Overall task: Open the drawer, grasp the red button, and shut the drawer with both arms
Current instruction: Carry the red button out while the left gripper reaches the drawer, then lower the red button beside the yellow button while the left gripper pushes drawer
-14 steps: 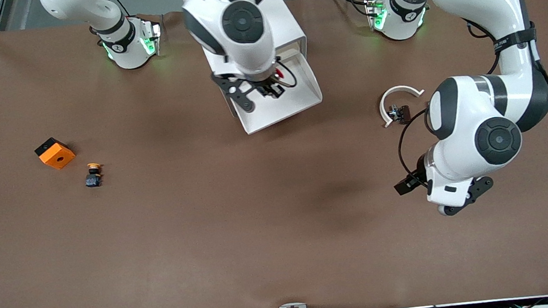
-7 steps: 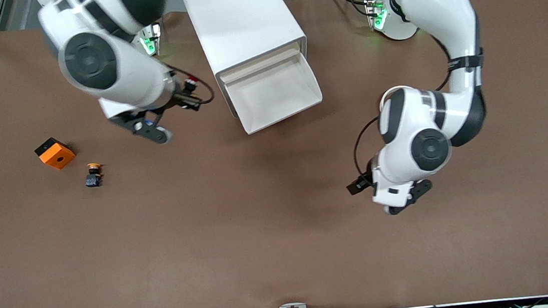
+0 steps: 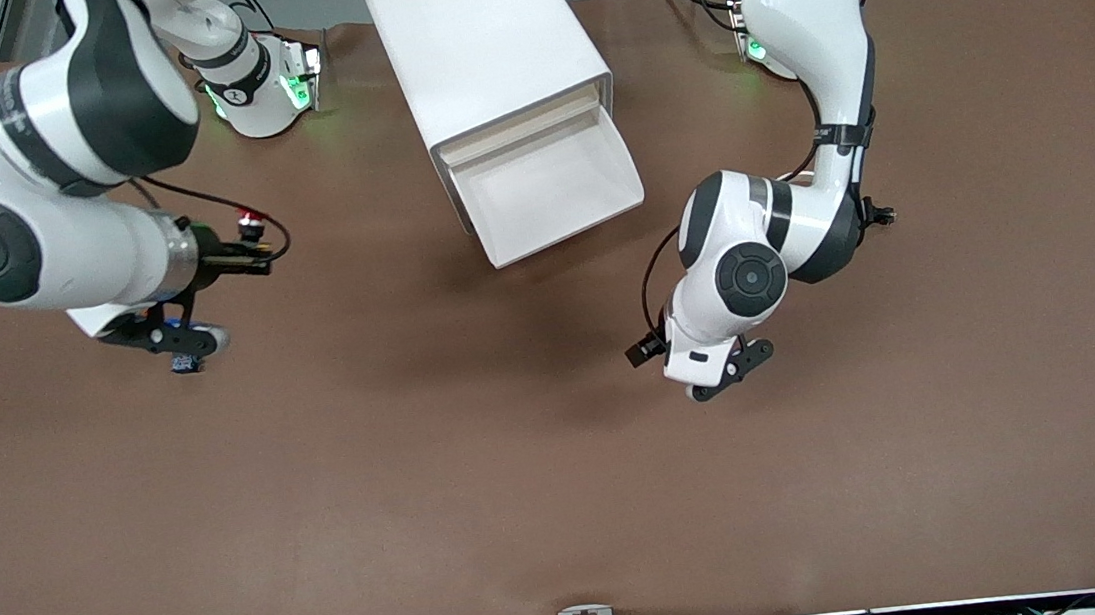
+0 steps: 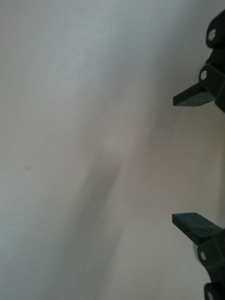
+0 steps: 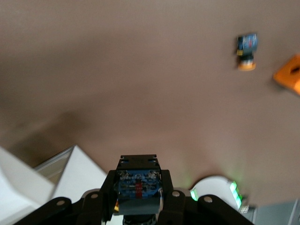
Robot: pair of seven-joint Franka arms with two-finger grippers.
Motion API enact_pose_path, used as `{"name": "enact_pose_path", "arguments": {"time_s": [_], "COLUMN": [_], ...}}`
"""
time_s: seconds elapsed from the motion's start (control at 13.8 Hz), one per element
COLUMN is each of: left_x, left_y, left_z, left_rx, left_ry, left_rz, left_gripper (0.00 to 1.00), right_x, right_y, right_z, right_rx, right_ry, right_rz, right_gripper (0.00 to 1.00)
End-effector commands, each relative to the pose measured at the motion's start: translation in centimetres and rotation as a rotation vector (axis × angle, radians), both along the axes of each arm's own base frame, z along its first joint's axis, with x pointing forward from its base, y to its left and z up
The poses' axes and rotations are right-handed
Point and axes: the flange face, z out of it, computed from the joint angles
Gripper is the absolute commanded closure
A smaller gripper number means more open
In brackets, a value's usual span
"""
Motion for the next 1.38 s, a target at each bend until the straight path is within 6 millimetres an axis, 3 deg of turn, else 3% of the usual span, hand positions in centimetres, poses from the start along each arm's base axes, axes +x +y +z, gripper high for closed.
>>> {"name": "enact_pose_path", "arguments": {"time_s": [0.0, 0.51, 0.87, 1.09, 1.31], "left_x": [-4.1, -9.0, -11.6, -13.3, -15.1], "left_y": [-1.6, -6.3, -9.3, -10.9, -12.1], "left_z": [0.9, -0.7, -0.4, -0.1, 0.3], "left_rx": [-0.028, -0.009, -0.033, -0.045, -0.045], "left_ry": [0.036, 0.073, 0.089, 0.110, 0.141], "left_rz": [-0.027, -0.121, -0.176, -0.201, -0.190], "left_gripper": [0.00, 0.00, 0.00, 0.00, 0.00], "right_x": [-1.1, -1.6, -2.5, -2.6, -2.5], "right_y": [-4.0, -5.7, -11.2, -12.9, -12.9], "right_z": [-2.5, -11.6, -17.6, -21.3, -24.1], "right_rx": [0.017, -0.078, -0.048, -0.051, -0.053], "right_ry": [-0.043, -0.165, -0.267, -0.289, -0.278], "right_rz": [0.081, 0.138, 0.174, 0.158, 0.161], "right_gripper": [0.79, 0.79, 0.78, 0.78, 0.78]}}
